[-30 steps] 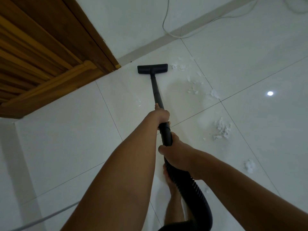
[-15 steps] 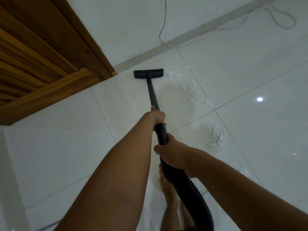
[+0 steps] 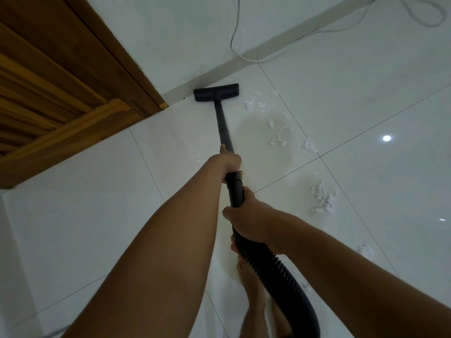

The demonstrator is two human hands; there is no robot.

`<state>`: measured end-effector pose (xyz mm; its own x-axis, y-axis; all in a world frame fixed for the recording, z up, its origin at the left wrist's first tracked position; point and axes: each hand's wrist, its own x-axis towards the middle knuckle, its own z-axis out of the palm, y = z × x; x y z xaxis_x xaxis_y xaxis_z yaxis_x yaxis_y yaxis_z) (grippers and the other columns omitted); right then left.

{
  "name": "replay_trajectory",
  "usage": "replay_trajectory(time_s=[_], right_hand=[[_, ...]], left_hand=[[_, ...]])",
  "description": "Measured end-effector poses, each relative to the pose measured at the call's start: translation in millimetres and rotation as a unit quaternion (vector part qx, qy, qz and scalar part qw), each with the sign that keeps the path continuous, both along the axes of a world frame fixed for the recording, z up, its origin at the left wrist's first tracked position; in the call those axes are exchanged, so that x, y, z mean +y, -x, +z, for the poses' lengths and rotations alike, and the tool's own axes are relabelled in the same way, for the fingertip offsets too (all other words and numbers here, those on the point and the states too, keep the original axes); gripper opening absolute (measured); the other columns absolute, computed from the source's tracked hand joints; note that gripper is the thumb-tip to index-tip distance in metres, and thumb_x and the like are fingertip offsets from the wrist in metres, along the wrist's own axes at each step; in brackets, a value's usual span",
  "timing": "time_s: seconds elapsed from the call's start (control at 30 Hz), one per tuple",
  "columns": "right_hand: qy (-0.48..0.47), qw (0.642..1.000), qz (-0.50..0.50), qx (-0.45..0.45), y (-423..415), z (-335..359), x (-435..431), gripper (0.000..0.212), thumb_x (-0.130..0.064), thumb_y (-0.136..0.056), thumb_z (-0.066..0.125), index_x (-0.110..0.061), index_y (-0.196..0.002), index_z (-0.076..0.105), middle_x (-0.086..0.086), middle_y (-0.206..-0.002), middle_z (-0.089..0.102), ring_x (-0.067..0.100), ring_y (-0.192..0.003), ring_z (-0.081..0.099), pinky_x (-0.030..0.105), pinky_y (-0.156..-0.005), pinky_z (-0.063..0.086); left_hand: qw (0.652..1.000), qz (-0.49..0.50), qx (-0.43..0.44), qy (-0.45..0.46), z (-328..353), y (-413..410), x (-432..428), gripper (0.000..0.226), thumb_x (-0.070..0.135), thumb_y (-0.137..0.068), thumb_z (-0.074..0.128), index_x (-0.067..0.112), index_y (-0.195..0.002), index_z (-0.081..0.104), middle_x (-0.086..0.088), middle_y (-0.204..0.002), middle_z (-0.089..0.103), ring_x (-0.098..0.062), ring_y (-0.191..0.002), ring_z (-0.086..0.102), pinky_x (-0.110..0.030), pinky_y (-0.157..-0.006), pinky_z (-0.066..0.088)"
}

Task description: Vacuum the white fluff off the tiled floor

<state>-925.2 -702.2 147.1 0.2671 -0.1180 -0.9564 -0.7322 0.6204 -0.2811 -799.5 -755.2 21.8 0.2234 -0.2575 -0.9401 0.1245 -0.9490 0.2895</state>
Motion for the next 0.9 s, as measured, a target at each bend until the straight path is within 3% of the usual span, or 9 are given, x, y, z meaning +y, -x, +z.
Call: replay_trajectory(time_s=[0.4,0.57,0.73,0.9], right_hand=[[-0.020,1.000,-0.005,-0.015,18,12,10,0.060,-0.017,-0.103,0.052,-0.035,-0.152,0.021,0.019,-0.087,0.058,0.023,-0.057,0.061,0.037,-0.060,0.058],[-0.011,1.000,0.020,-0.009,42,12,30,0.062,-0.018,-0.103,0.051,-0.036,-0.153,0.018,0.018,-0.084,0.060,0.020,-0.046,0.060,0.032,-0.051,0.056],[-0.004,0.999,0.033,-0.011,70,8,49,0.068,-0.019,-0.104,0.051,-0.038,-0.156,0.012,0.017,-0.080,0.060,0.018,-0.040,0.058,0.029,-0.045,0.053],[-0.009,0.998,0.053,-0.020,104,5,72,0.068,-0.018,-0.103,0.050,-0.043,-0.153,0.012,0.020,-0.085,0.062,0.020,-0.041,0.059,0.028,-0.044,0.052]], left_hand=[[1.000,0.001,-0.008,-0.006,17,17,15,0.074,0.010,-0.101,0.033,0.038,-0.158,-0.004,-0.012,-0.088,0.058,-0.016,-0.069,0.057,-0.035,-0.084,0.057],[1.000,0.007,-0.011,-0.018,16,41,37,0.076,0.009,-0.100,0.032,0.040,-0.158,-0.008,-0.012,-0.088,0.059,-0.017,-0.072,0.059,-0.038,-0.094,0.056],[0.999,-0.011,-0.025,-0.023,12,68,58,0.076,0.014,-0.100,0.033,0.040,-0.157,-0.009,-0.016,-0.112,0.063,-0.023,-0.090,0.061,-0.045,-0.096,0.056],[0.999,0.020,-0.022,-0.021,15,100,82,0.075,0.013,-0.102,0.032,0.042,-0.157,-0.010,-0.010,-0.089,0.059,-0.016,-0.072,0.059,-0.035,-0.090,0.058]])
